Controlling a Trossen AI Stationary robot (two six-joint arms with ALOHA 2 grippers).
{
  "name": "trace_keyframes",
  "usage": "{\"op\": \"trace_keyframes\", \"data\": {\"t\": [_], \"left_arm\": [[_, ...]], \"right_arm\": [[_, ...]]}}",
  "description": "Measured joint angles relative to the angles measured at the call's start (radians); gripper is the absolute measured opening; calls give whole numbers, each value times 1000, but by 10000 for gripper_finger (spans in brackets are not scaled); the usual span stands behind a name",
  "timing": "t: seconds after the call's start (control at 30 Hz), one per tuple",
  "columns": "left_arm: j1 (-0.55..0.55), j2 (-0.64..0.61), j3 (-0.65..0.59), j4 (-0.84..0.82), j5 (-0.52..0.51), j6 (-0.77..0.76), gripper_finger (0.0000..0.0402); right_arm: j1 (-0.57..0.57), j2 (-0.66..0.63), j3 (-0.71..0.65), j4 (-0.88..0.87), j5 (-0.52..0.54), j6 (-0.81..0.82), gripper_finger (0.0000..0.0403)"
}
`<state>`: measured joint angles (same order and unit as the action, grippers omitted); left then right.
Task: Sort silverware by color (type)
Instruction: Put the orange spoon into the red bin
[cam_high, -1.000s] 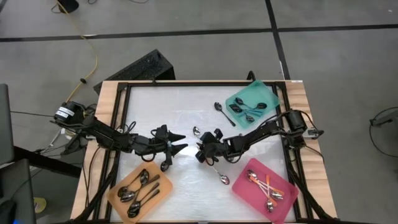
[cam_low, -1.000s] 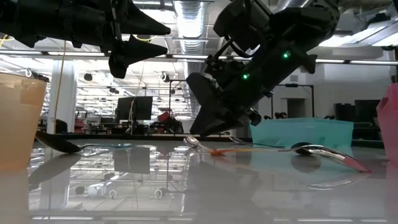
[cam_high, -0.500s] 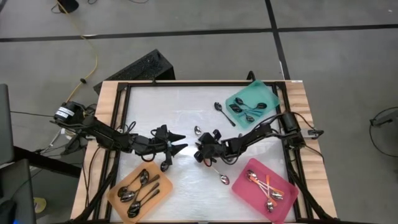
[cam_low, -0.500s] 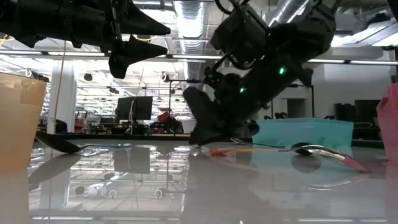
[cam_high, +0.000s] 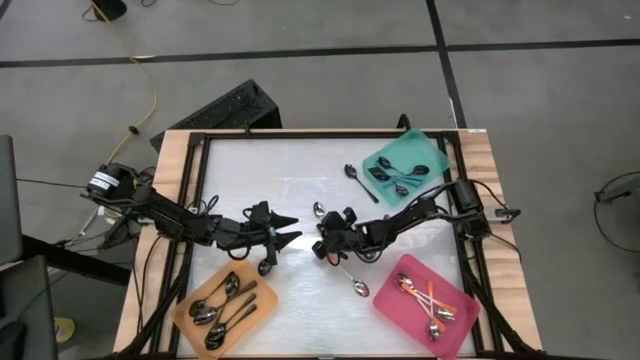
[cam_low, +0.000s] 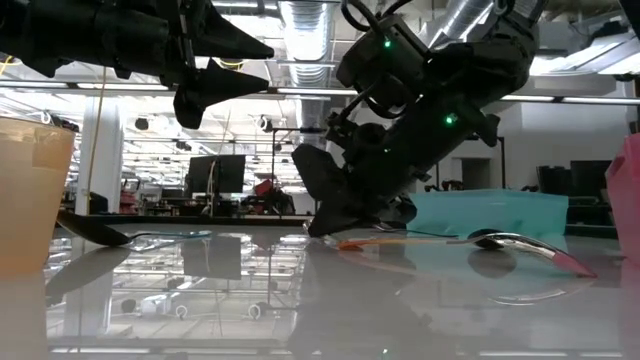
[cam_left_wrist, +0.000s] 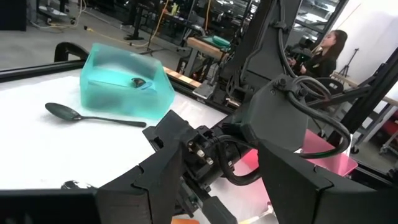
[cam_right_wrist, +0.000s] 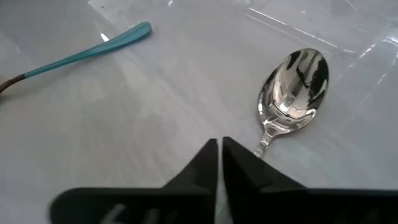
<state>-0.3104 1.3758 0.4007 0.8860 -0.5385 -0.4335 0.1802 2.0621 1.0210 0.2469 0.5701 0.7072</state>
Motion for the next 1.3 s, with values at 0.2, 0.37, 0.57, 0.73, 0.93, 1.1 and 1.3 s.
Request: {"op": "trace_keyframes", "data": {"t": [0.2, 0.37, 0.57, 0.73, 0.93, 1.1, 1.3], "left_arm": [[0, 0, 0, 1, 0, -7, 197], [0, 0, 0, 2, 0, -12, 197], [0, 0, 0, 2, 0, -25, 197], [0, 0, 0, 2, 0, -25, 197], [0, 0, 0, 2, 0, -28, 197], [0, 0, 0, 2, 0, -34, 197], [0, 0, 0, 2, 0, -35, 197]], "right_arm": [[0, 1, 0, -1, -1, 2, 10], [0, 1, -1, -4, 0, 3, 6], [0, -16, -3, -18, -1, -18, 4], [0, -55, -7, -82, 28, -34, 2], [-8, -114, -6, -138, 71, -36, 1], [-21, -157, -6, -152, 89, -87, 0], [-47, -192, -3, -196, 1, -59, 17]]}}
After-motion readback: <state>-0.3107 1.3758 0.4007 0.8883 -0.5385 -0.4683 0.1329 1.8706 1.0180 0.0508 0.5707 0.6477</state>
